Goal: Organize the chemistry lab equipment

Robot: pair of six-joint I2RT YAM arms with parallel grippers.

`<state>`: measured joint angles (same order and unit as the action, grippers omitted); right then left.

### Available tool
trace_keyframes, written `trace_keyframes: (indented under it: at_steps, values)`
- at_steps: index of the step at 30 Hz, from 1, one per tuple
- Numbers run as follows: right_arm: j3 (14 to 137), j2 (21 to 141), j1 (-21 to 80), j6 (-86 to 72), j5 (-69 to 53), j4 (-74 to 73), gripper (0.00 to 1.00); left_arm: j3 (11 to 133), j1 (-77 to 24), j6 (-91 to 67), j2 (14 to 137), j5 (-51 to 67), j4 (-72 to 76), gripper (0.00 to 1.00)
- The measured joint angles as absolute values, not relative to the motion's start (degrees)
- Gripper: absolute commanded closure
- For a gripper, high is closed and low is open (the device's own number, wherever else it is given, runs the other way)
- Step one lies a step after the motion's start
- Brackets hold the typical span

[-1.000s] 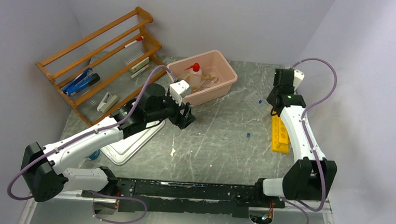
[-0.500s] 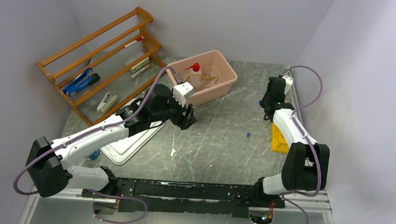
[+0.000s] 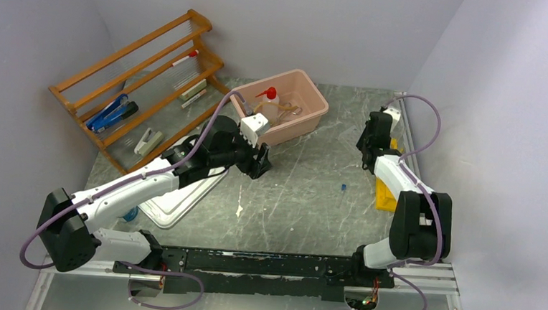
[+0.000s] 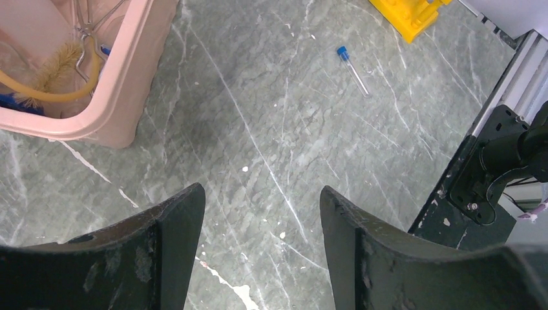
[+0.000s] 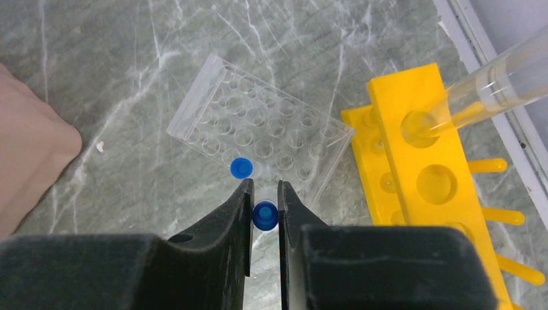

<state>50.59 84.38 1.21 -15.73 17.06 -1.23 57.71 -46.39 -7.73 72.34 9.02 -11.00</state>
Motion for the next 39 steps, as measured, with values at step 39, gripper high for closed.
trace_keyframes:
  at_steps: [39]
  values:
    - [47.18, 86.08, 1.19, -14.24, 18.24, 6.39, 0.84, 57.71, -46.39, -7.97, 72.10, 8.99, -10.79, 0.31]
